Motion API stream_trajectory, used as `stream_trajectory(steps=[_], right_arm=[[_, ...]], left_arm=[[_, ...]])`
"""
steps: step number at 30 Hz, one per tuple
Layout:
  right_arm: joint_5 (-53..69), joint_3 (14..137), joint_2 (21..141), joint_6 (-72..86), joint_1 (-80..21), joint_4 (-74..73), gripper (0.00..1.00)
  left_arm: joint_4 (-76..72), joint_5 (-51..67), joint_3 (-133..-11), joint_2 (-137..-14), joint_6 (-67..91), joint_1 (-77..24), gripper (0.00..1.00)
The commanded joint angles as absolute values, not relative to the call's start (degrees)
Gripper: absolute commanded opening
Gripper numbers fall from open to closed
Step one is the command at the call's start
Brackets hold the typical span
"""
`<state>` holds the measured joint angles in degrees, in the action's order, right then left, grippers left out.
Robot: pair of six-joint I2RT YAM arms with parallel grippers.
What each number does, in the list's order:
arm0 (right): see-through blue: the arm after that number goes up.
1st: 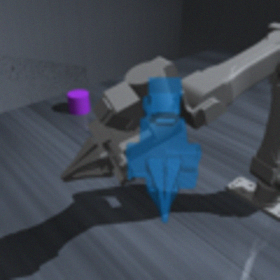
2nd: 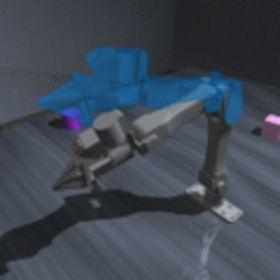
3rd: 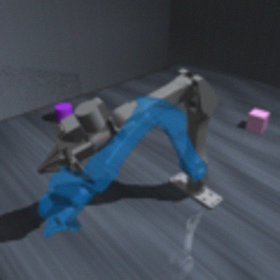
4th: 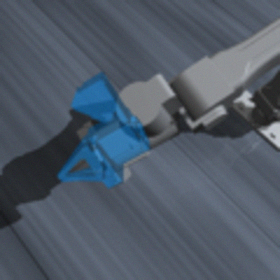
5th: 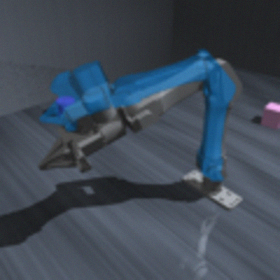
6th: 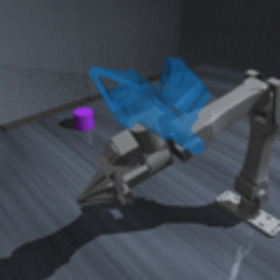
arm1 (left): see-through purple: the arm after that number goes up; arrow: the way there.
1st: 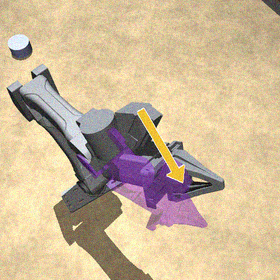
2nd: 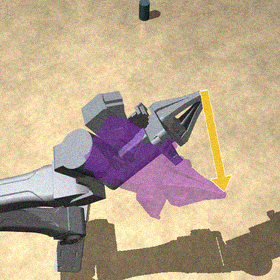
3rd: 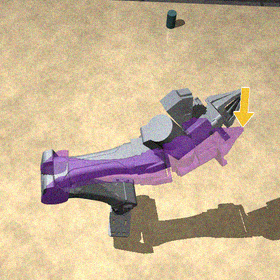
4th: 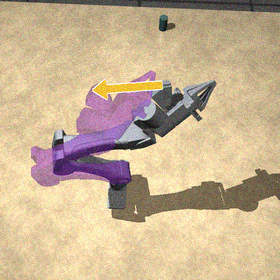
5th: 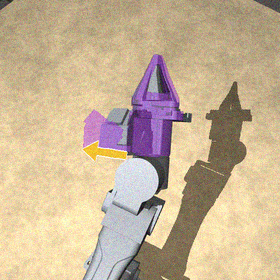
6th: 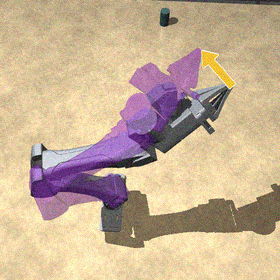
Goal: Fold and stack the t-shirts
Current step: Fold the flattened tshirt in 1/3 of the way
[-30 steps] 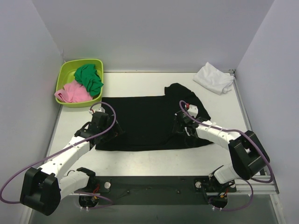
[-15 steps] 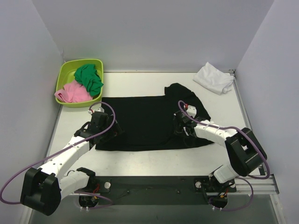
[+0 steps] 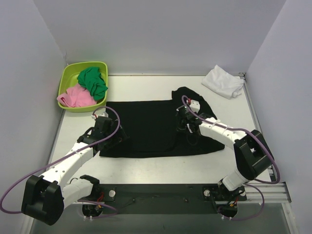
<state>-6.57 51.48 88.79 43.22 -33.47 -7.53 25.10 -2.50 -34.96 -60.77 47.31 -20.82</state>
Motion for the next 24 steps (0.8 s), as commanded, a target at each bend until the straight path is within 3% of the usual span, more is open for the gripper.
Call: stream_trajectory(steps=[1,14,15,17,18,24], right_arm=[[-6.95,56.95,91.31,42.10,-34.45,-10.46,0.00],[-6.58,65.22,101.95,41.13,-35.77,-7.92,0.03],[-6.94,65.30,101.95,40.78,-35.86,-7.48,0.22],[-7.99,65.04,101.43,40.08,-35.95,-5.89,0.34],[-8.69,64.78,100.21,39.64,-36.03,-5.45,0.51],[-13.52,61.54,92.40,37.27,-37.35,-2.99,0.82]], left_arm=[[24.17,-2.55,-35.07,-59.85,46.32,-20.22,0.97],[24.61,-1.76,-34.89,-59.33,45.26,-18.90,0.98],[24.61,-1.67,-34.81,-59.33,45.18,-18.81,0.97],[24.61,-1.50,-34.63,-59.15,45.18,-18.63,0.97],[24.70,-1.41,-34.63,-59.06,45.09,-18.46,0.97],[24.87,-0.88,-34.80,-58.80,44.65,-17.84,0.98]])
